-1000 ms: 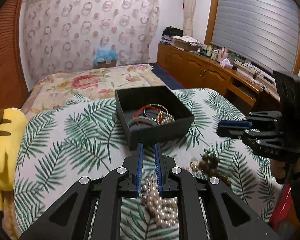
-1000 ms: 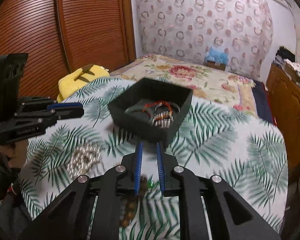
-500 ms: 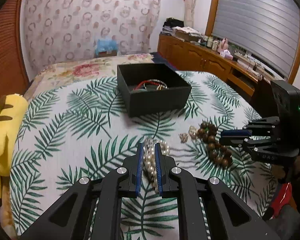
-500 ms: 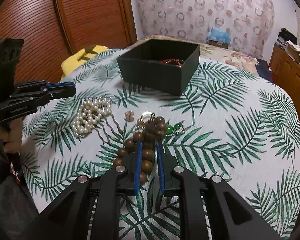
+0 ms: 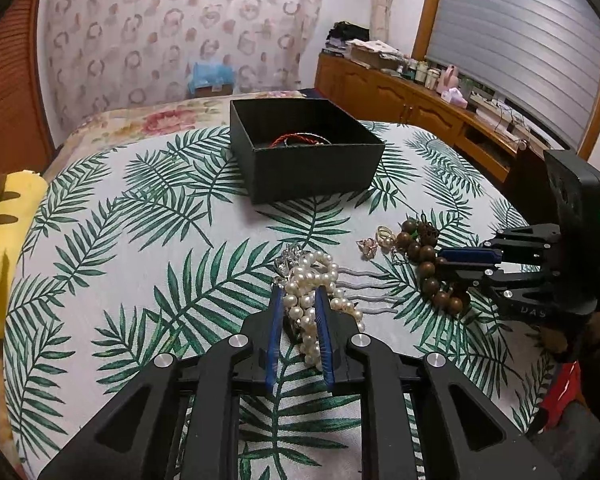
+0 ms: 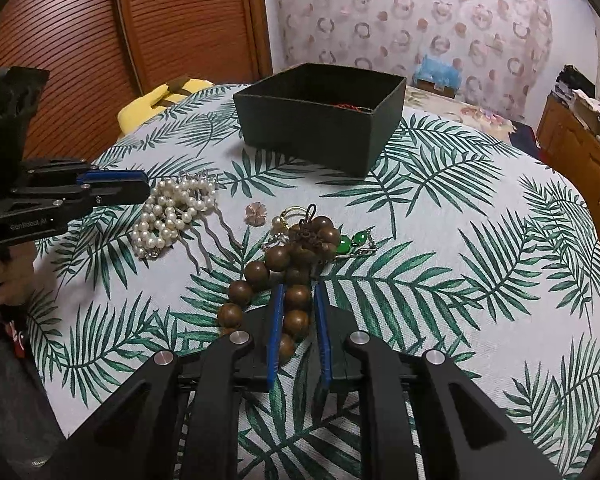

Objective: Organize jewelry
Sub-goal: 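Grasp the pearl necklace with the left gripper while the right gripper grasps the wooden beads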

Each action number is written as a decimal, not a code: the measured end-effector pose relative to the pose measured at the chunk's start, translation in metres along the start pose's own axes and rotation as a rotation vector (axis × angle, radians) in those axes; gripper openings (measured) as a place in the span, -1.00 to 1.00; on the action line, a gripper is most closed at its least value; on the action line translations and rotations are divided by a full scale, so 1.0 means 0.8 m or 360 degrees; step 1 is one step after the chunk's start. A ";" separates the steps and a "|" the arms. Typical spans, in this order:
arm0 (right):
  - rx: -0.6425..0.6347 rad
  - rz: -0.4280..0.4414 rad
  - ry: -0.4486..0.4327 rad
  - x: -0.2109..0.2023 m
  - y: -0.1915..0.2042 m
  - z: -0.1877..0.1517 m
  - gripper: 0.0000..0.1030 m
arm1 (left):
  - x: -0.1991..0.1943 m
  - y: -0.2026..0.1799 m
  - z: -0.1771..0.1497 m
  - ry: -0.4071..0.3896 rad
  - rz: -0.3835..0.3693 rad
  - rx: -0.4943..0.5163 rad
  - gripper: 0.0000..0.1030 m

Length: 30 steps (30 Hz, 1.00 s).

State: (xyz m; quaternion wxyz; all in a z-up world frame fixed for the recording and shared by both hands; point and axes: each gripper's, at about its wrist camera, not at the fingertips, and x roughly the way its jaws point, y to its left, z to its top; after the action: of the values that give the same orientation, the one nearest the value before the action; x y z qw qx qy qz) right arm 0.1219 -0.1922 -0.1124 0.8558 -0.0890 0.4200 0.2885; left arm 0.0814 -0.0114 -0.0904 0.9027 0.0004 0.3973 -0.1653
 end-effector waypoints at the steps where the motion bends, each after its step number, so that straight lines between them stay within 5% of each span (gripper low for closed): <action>1: 0.0004 0.0004 -0.0001 0.000 -0.001 0.000 -0.66 | 0.001 0.000 0.000 0.0006 0.0003 -0.0001 -0.71; 16: -0.0004 -0.0007 -0.0004 -0.002 0.000 -0.001 -0.66 | 0.017 0.002 0.000 0.0043 -0.0019 -0.0031 -0.63; 19: -0.0007 -0.0010 -0.0004 -0.002 0.000 -0.001 -0.66 | 0.013 0.003 0.001 0.0014 -0.0004 -0.0038 -0.87; 30: -0.0020 -0.0026 -0.0001 -0.002 0.002 0.000 -0.66 | -0.031 -0.006 0.016 -0.0152 -0.0022 -0.0024 -0.87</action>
State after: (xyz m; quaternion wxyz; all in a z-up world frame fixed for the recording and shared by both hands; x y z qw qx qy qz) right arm 0.1202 -0.1915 -0.1114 0.8578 -0.0978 0.4170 0.2843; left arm 0.0735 -0.0102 -0.0630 0.9195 -0.0170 0.3549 -0.1683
